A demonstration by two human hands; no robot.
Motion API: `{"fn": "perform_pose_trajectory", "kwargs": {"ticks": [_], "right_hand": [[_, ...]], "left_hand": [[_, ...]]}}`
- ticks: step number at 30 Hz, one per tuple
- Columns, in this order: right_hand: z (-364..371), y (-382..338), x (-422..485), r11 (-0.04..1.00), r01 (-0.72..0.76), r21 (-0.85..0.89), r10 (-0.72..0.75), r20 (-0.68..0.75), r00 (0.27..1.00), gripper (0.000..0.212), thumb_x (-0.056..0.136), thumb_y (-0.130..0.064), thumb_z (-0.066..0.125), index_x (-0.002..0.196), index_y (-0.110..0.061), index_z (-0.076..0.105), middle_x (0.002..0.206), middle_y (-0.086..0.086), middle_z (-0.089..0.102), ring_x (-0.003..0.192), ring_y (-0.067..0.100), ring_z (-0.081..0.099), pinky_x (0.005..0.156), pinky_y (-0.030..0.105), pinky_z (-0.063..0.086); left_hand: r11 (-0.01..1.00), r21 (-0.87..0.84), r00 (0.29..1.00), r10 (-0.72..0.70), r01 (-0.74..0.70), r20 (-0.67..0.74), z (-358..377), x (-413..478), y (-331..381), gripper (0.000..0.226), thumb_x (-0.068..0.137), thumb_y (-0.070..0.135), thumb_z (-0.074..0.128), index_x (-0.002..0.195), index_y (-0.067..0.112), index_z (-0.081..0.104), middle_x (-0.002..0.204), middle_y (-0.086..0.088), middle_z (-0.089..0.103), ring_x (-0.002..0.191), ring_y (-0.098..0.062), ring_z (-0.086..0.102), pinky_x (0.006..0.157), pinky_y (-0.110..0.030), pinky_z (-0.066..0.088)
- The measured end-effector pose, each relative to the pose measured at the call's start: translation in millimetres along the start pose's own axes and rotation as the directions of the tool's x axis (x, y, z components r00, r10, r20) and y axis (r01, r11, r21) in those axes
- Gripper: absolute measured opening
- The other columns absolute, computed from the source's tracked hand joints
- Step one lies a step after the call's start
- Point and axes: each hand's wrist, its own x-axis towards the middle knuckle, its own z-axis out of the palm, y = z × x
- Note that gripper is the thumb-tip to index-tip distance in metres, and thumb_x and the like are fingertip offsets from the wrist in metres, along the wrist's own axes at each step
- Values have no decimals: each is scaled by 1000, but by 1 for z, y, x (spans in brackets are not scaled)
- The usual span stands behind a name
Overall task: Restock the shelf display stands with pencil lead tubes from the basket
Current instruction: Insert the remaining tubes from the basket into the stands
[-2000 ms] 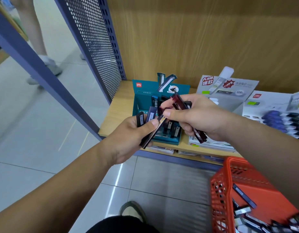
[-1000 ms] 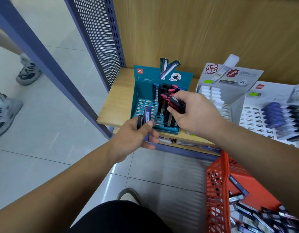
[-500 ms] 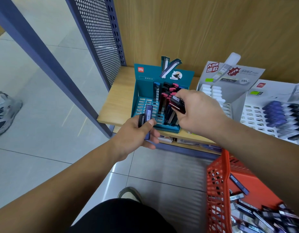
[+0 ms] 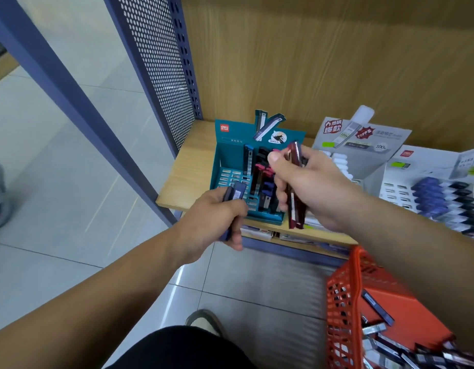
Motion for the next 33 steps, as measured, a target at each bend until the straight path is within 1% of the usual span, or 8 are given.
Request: {"fn": "perform_pose_trajectory", "kwargs": {"ticks": [4, 7, 12, 16, 20, 24, 27, 33], "right_hand": [[-9, -23, 6, 867, -147, 476, 128, 71, 989, 25, 104, -38, 59, 102, -14, 51, 65, 5, 55, 62, 20, 60, 70, 37, 60], [-13, -32, 8, 818, -153, 555, 128, 83, 988, 28, 102, -44, 59, 102, -17, 51, 68, 2, 55, 66, 18, 60, 74, 36, 54], [-11, -36, 11, 726, -210, 655, 197, 95, 976, 36, 100, -49, 60, 102, -14, 52, 75, 2, 52, 69, 20, 56, 79, 42, 60], [-18, -34, 12, 725, -204, 658, 241, 34, 970, 34, 101, -51, 57, 95, -18, 61, 78, 0, 51, 66, 15, 49, 80, 36, 54], [-23, -28, 13, 760, -193, 621, 239, 9, 971, 34, 103, -50, 53, 103, -20, 69, 83, 1, 56, 70, 15, 54, 70, 34, 55], [-19, -23, 12, 769, -171, 616, 229, -17, 973, 42, 105, -47, 49, 119, -11, 65, 91, 9, 74, 78, 20, 72, 76, 39, 63], [-16, -22, 12, 802, -134, 582, 224, -84, 971, 46, 105, -46, 51, 114, -3, 64, 96, 16, 79, 82, 27, 78, 75, 44, 64], [-25, -13, 12, 966, -27, 256, 71, -165, 984, 41, 99, -48, 64, 108, -7, 63, 88, 15, 76, 49, 21, 46, 46, 31, 42]], "left_hand": [[1000, 30, 997, -1, 3, -77, 2, -13, 42, 14, 83, -3, 54, 78, 9, 50, 61, -14, 44, 44, -23, 41, 46, -31, 40], [999, 47, 998, 7, -5, -58, 4, -20, 77, 25, 86, 5, 58, 73, 19, 43, 59, -1, 31, 44, -15, 24, 46, -25, 17], [981, 194, 1000, 22, -24, 13, 17, -21, 113, 31, 86, 44, 80, 91, 18, 64, 67, 0, 45, 45, -11, 27, 43, -22, 19], [959, 281, 998, 44, -32, -38, 29, -11, 103, 29, 82, 37, 85, 88, 15, 68, 49, 11, 46, 50, -11, 40, 43, -23, 30], [982, 187, 1000, -2, 4, -7, 30, -9, 89, 23, 89, 30, 81, 95, 9, 73, 73, -1, 68, 51, -10, 46, 41, -21, 31], [992, 125, 1000, -23, 24, -7, 15, -5, 84, 18, 89, 23, 81, 93, 12, 67, 63, -7, 55, 52, -15, 40, 40, -22, 25], [992, 118, 999, 38, -36, -10, 0, -2, 83, 20, 91, 19, 79, 95, 11, 61, 71, -8, 67, 56, -16, 52, 40, -21, 30], [946, 256, 944, 253, -196, -211, -23, -5, 84, 16, 87, 21, 83, 95, 13, 71, 66, -7, 68, 52, -9, 59, 41, -20, 37]]}}
